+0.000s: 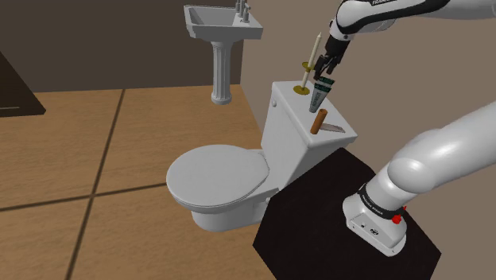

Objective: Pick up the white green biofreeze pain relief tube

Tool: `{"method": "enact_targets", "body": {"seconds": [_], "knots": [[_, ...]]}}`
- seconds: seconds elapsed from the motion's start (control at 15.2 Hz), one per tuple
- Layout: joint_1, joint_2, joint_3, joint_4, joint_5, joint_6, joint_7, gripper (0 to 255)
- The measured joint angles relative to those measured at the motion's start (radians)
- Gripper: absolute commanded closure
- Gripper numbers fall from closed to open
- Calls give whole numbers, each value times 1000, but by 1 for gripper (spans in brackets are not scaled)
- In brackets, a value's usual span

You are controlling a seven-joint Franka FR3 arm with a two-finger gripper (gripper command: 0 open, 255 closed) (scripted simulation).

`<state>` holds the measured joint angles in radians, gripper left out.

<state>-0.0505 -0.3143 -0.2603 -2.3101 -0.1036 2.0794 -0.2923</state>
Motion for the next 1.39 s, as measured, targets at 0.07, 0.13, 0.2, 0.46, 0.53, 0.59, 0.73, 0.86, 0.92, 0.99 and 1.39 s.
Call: {"method": "enact_targets", "body": {"seconds": [0.07,0.13,0.2,0.46,0.53,0.59,0.73,0.86,0.92,0.99,1.39], "knots": [[-1,36,-12,6,0,28,-21,0],[-3,78,-26,30,5,44,-47,0],[-4,115,-36,46,8,64,-69,0],[-11,239,-66,108,30,121,-146,0],[-12,250,-67,104,33,135,-150,0],[-13,260,-69,101,35,148,-155,0],[-14,279,-71,93,41,175,-162,0],[-13,295,-70,80,46,203,-162,0],[-13,299,-70,73,48,214,-162,0],[-13,303,-71,71,49,219,-163,255],[-13,306,-71,71,50,223,-164,255]]}}
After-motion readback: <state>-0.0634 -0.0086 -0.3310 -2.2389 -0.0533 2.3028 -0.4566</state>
